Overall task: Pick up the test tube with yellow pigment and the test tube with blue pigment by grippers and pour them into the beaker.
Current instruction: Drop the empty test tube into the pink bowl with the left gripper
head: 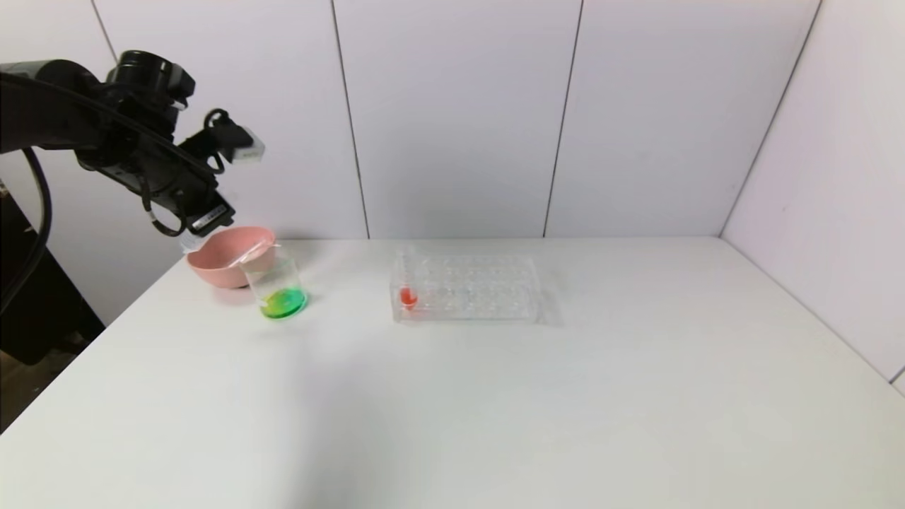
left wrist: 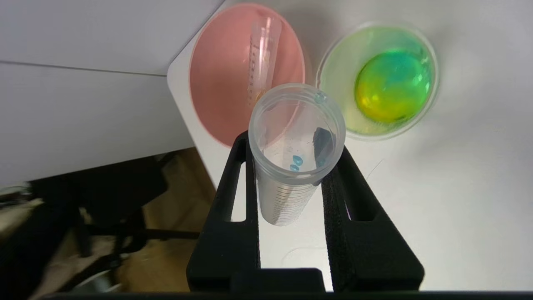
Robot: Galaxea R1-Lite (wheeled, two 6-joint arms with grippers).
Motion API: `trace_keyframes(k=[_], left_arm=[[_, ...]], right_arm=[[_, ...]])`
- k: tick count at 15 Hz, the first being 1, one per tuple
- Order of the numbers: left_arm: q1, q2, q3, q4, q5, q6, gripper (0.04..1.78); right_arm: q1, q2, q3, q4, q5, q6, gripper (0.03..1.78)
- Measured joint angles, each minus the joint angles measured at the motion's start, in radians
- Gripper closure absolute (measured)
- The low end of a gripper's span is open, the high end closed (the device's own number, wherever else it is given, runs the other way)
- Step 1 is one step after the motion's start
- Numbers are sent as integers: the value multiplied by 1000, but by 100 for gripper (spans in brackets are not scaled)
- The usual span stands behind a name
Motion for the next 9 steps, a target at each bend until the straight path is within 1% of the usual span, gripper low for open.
trace_keyframes(k=[1,3,4,5,7,9], left_arm=[[30,-7,2,-42,-84,-100,137],[89,-4,17,-160,-255,-250,137],[114,5,30,-237,-329,-318,137],[135,17,49,-322,-379,-382,137],[164,51,98,-487,-398,-470,137],[179,100,134,-637,-398,-517,137]], right_arm=[[0,0,0,0,0,0,10],[0,0,0,0,0,0,10],[0,0,0,0,0,0,10],[0,0,0,0,0,0,10],[0,0,0,0,0,0,10],[0,0,0,0,0,0,10]])
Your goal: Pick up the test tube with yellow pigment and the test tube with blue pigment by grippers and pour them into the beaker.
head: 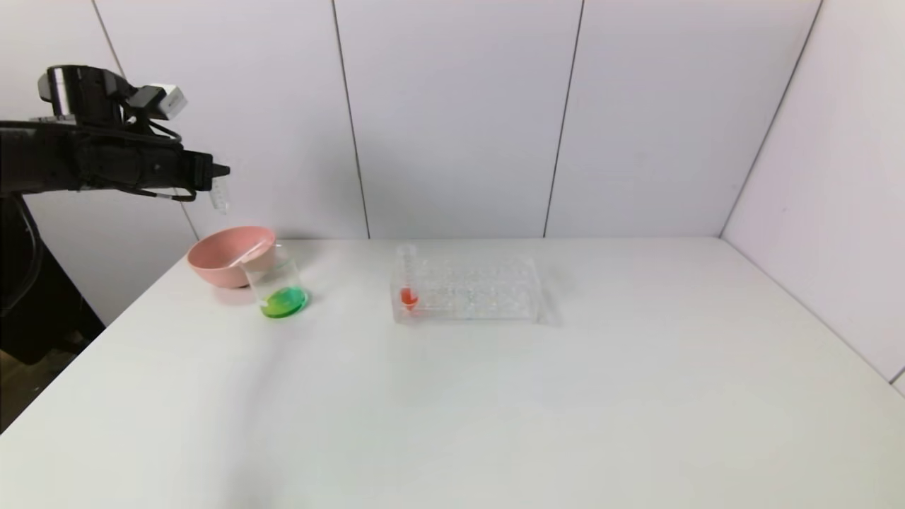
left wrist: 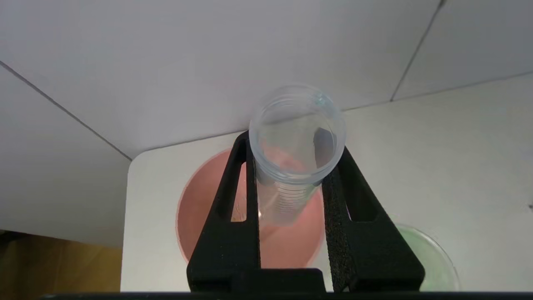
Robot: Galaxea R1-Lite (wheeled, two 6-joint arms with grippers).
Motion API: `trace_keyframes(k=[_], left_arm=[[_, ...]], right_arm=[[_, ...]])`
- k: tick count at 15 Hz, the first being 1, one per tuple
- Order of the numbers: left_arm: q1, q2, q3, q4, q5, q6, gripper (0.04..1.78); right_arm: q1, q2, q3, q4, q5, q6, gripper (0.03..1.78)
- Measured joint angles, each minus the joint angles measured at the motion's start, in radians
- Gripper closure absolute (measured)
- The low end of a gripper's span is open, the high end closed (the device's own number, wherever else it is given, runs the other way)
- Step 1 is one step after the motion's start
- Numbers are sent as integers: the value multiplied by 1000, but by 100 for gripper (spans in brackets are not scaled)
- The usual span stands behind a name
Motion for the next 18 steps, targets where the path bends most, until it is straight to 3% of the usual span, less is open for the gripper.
trace_keyframes(k=[3,8,10,12,16,18], left_arm=[[24,60,60,-123,0,-19,137],[47,97,113,-133,-1,-23,136],[52,100,113,-133,-1,-18,127],[55,101,110,-133,-1,-10,108],[56,81,120,-159,-6,-7,44],[52,45,129,-168,-32,1,22]], right_arm=[[0,0,0,0,0,0,10],[0,0,0,0,0,0,10],[0,0,0,0,0,0,10],[0,0,0,0,0,0,10],[0,0,0,0,0,0,10],[0,0,0,0,0,0,10]])
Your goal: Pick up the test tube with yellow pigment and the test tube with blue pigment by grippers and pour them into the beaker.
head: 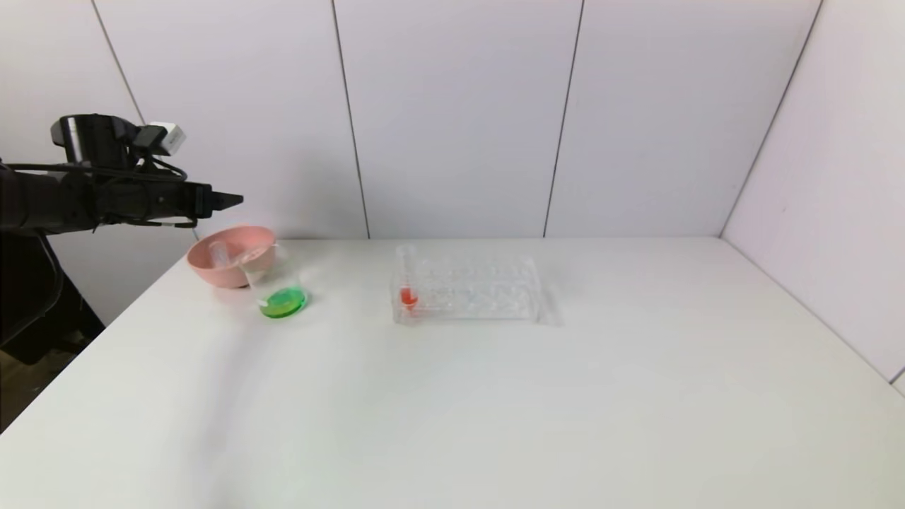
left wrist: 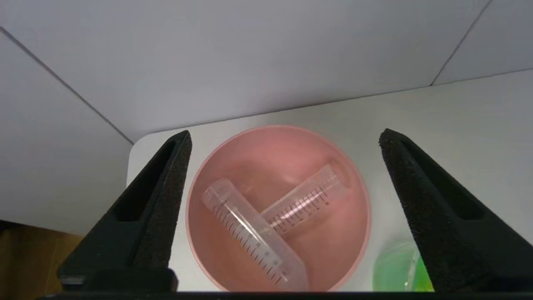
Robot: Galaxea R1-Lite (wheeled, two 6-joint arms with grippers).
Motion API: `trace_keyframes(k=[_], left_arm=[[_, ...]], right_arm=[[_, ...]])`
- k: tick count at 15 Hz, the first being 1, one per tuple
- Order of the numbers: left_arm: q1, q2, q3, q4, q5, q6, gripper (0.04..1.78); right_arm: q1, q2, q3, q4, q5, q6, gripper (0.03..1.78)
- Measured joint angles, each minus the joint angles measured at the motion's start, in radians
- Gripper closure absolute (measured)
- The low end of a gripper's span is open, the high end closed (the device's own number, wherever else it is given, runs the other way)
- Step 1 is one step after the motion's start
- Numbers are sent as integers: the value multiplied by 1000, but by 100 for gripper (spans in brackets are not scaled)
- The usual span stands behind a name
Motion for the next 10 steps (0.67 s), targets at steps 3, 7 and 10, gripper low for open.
trace_keyframes(k=[3,7,10], left_arm=[[-6,-117,59,-5,-91,5,5],[-8,-379,211,-1,-206,-8,6],[-16,-641,336,16,-272,-39,6]], right_arm=[[0,0,0,0,0,0,10],[0,0,0,0,0,0,10],[0,0,0,0,0,0,10]])
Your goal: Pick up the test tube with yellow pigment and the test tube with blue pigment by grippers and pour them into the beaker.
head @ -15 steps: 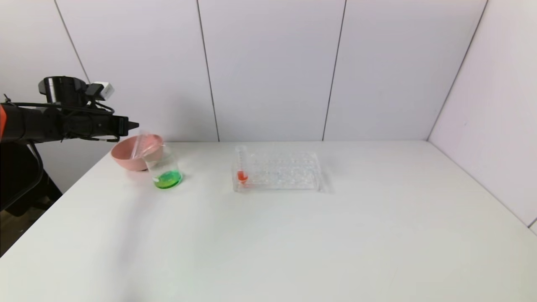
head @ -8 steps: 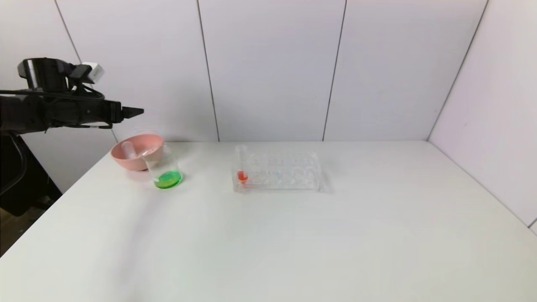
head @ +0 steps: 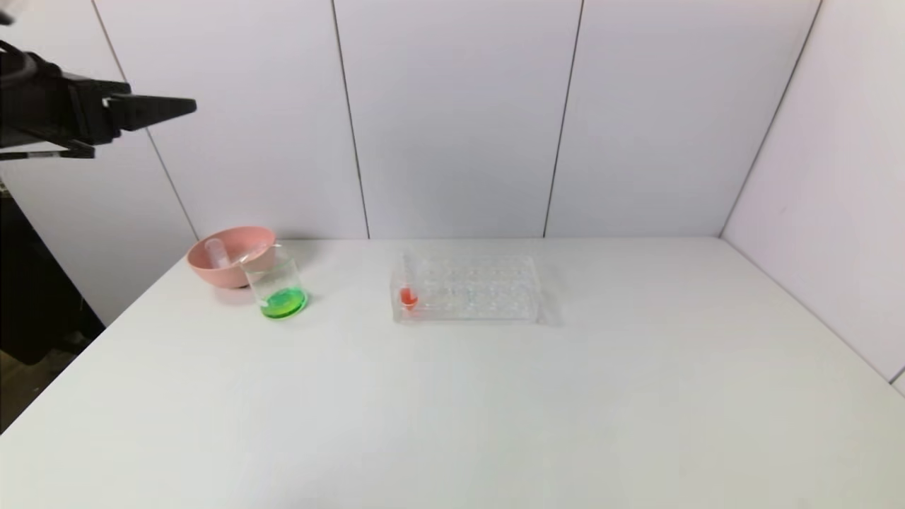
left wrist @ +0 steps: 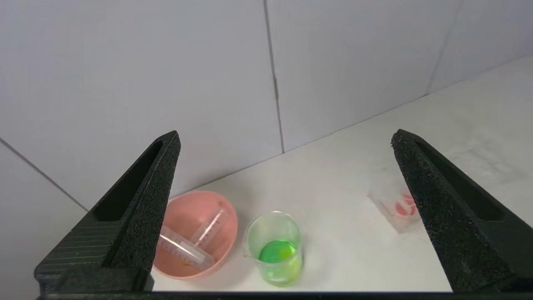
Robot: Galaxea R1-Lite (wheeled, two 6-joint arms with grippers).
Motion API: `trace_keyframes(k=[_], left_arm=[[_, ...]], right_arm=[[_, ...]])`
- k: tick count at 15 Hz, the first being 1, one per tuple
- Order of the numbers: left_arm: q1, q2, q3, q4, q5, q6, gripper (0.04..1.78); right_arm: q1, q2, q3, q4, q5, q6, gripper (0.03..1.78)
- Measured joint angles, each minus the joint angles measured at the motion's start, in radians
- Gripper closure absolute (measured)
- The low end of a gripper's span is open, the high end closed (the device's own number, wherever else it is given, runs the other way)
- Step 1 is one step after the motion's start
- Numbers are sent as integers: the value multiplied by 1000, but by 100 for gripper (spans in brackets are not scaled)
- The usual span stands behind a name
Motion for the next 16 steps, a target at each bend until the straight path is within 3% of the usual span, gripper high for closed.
trace_keyframes(k=[4,9,12,16], left_arm=[[-47,-391,144,124,-87,-52,6],[-152,-886,204,533,-130,-104,6],[-179,-1118,314,707,-99,-134,6],[-217,-1316,520,916,-18,-63,6]], right_arm=[[0,0,0,0,0,0,10],[0,0,0,0,0,0,10],[0,0,0,0,0,0,10],[0,0,0,0,0,0,10]])
